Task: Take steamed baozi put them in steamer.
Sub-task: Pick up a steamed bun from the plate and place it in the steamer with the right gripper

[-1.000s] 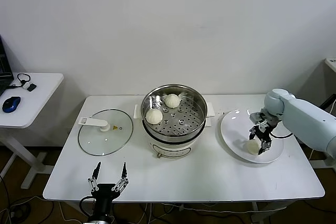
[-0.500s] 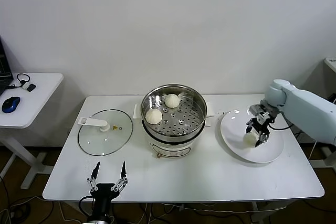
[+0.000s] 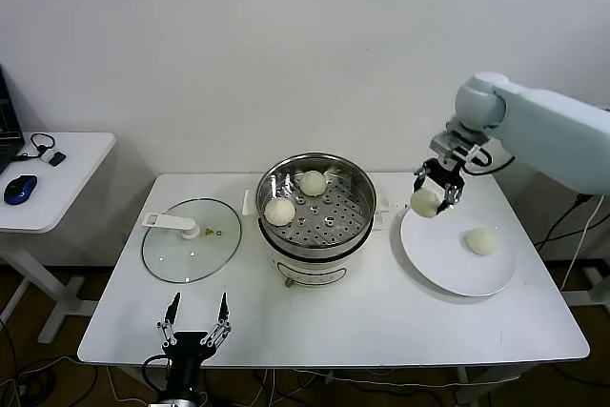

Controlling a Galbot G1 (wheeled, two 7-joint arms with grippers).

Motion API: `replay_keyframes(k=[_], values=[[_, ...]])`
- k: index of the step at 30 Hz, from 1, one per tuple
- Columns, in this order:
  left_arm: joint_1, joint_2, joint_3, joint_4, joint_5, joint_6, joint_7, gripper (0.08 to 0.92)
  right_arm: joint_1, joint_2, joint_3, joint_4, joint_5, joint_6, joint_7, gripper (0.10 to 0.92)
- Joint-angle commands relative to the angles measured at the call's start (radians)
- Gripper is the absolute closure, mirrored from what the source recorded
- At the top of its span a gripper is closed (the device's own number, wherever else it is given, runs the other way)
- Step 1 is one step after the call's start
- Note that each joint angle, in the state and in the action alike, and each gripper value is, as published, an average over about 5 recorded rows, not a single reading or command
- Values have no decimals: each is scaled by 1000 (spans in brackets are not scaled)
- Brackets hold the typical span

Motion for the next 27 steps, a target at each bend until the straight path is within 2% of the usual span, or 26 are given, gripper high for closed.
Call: replay_keyframes(k=[1, 17, 27], values=[[-1, 1, -2, -2, 0, 2, 0, 177, 201, 95, -79, 105, 29, 114, 5, 372], [5, -5, -12, -24, 1, 5, -5, 177, -24, 418, 90, 7, -244, 239, 21, 372], [7, -7, -12, -32, 1, 5, -5, 177, -122, 482, 96, 3, -308, 251, 25, 373]])
